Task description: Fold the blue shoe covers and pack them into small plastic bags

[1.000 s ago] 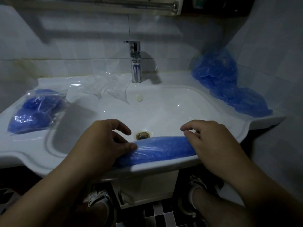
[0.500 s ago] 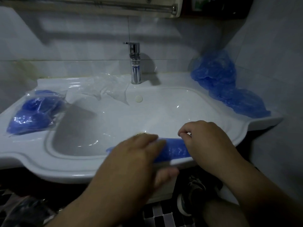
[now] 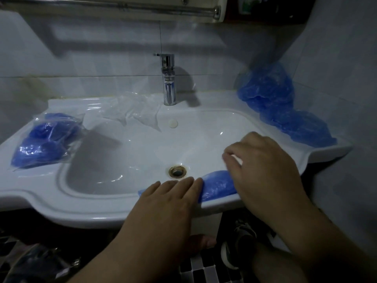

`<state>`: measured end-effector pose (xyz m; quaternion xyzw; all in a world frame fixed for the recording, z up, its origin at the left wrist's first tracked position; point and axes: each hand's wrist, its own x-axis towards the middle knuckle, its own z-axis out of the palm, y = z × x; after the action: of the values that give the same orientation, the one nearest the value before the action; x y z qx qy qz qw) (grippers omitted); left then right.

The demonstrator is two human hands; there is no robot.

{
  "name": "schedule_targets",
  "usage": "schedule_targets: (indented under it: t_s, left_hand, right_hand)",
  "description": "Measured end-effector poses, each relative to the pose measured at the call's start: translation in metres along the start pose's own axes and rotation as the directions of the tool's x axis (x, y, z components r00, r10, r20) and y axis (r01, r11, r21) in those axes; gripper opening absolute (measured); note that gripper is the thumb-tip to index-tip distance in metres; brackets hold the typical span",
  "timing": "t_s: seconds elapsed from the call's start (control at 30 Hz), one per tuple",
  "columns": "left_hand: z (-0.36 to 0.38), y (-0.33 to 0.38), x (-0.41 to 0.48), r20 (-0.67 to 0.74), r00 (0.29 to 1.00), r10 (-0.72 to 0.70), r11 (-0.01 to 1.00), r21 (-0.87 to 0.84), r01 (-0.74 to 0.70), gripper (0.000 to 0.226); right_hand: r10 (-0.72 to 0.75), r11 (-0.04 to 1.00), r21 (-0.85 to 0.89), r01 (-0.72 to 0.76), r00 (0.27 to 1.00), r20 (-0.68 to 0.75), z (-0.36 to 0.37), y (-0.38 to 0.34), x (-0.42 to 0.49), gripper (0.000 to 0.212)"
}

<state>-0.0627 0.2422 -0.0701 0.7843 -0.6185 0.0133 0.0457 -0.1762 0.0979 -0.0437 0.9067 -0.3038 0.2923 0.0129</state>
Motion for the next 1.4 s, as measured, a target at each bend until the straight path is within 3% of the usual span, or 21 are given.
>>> schedule_targets:
  t_s: [0.03,0.07,0.13,0.17,0.2,0.27,0.33,0.5,0.63,0.73,0.83,0.93,1.03,1.23,1.4]
  left_hand:
    - [0.0,-0.001,0.0,0.037,0.999,0.032,0.999,0.005,-0.032,0.086]
    - [0.004,-0.003,0.0,0.036,0.998,0.049,0.999,-0.008,-0.049,0.075]
    - [0.001,-0.002,0.001,-0.02,0.999,0.028,1.0,-0.01,-0.028,0.068]
    - [-0.001,-0.002,0.002,0.031,1.0,0.001,1.0,0.006,-0.001,0.072]
    - [0.006,-0.004,0.002,-0.013,1.0,0.019,0.998,0.064,-0.018,0.076]
    - [0.008,-0.005,-0.002,0.023,1.0,-0.013,0.998,0.062,0.012,0.086]
    - [0.008,-0.008,-0.001,-0.032,0.999,-0.031,0.997,0.067,0.033,0.093]
    - [0.01,-0.016,-0.001,-0.005,0.993,-0.121,0.991,0.058,0.121,0.082]
    - [0.009,-0.013,0.0,0.061,0.976,-0.207,0.978,0.044,0.204,0.09]
    - [0.003,-0.01,0.001,-0.018,0.971,-0.239,0.969,-0.073,0.237,0.096]
    - [-0.005,-0.009,0.001,-0.208,0.969,-0.13,0.977,-0.193,0.09,0.076]
    - [-0.008,-0.011,0.002,-0.24,0.969,-0.067,0.985,-0.169,0.026,0.048]
    - [-0.006,-0.013,0.002,-0.226,0.971,-0.073,0.977,-0.214,0.024,0.037]
    - [-0.005,-0.011,0.002,-0.267,0.963,-0.034,0.983,-0.182,-0.016,0.044]
    - [-0.008,-0.009,0.003,-0.296,0.954,-0.041,0.975,-0.223,-0.027,0.044]
  right_hand:
    - [-0.133,0.989,0.072,0.133,0.991,0.006,-0.003,-0.009,-0.006,0.027]
    - [-0.274,0.949,0.19,0.25,0.955,0.113,-0.005,-0.02,-0.013,0.037]
    - [-0.419,0.885,0.386,0.262,0.809,0.412,-0.006,-0.036,-0.027,0.065]
    - [-0.414,0.891,0.39,0.232,0.769,0.488,-0.004,-0.037,-0.03,0.075]
    - [-0.387,0.909,0.355,0.219,0.763,0.518,-0.001,-0.033,-0.032,0.081]
    - [-0.317,0.944,0.252,0.211,0.787,0.529,0.001,-0.023,-0.032,0.089]
    - [-0.263,0.965,0.15,0.216,0.806,0.531,-0.001,-0.011,-0.03,0.094]
    - [-0.205,0.978,0.085,0.191,0.797,0.569,-0.011,0.008,-0.023,0.07]
    - [-0.208,0.977,0.082,0.196,0.807,0.553,-0.012,0.012,-0.022,0.07]
    - [-0.202,0.979,0.123,0.162,0.843,0.498,-0.009,0.013,-0.026,0.067]
    - [-0.198,0.968,0.227,0.106,0.879,0.435,-0.007,0.014,-0.028,0.069]
    - [-0.216,0.947,0.308,0.094,0.895,0.39,-0.003,0.019,-0.03,0.07]
    - [-0.246,0.926,0.356,0.124,0.914,0.323,-0.005,0.026,-0.029,0.076]
    - [-0.334,0.893,0.377,0.245,0.922,0.193,-0.007,0.031,-0.024,0.027]
    - [-0.29,0.886,0.422,0.191,0.939,0.186,-0.001,0.037,-0.022,0.016]
